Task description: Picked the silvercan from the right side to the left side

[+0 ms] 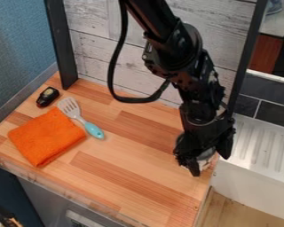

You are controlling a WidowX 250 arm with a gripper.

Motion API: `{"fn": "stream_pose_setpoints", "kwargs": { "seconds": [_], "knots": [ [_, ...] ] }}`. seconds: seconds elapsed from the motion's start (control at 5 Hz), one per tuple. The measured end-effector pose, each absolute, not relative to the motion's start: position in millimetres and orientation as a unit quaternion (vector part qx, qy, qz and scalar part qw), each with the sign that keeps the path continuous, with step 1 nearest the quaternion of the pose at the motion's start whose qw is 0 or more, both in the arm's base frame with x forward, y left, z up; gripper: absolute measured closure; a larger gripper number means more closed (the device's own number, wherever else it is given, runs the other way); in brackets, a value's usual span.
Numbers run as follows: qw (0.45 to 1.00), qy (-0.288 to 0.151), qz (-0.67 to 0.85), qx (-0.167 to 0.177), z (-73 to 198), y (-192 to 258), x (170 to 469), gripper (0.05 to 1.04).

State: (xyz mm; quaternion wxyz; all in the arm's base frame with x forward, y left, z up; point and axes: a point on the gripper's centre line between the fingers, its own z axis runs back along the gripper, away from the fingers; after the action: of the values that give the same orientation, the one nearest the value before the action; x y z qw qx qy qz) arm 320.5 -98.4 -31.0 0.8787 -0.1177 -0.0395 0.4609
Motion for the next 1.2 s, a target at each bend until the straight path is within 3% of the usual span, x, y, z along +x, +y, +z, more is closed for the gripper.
{"fn": "stream_pose_setpoints", "kwargs": {
  "seconds": [1.2],
  "knots": [
    [0.833,-0.094,0.545,-0.031,-32,22,353,0.083]
  ]
}}
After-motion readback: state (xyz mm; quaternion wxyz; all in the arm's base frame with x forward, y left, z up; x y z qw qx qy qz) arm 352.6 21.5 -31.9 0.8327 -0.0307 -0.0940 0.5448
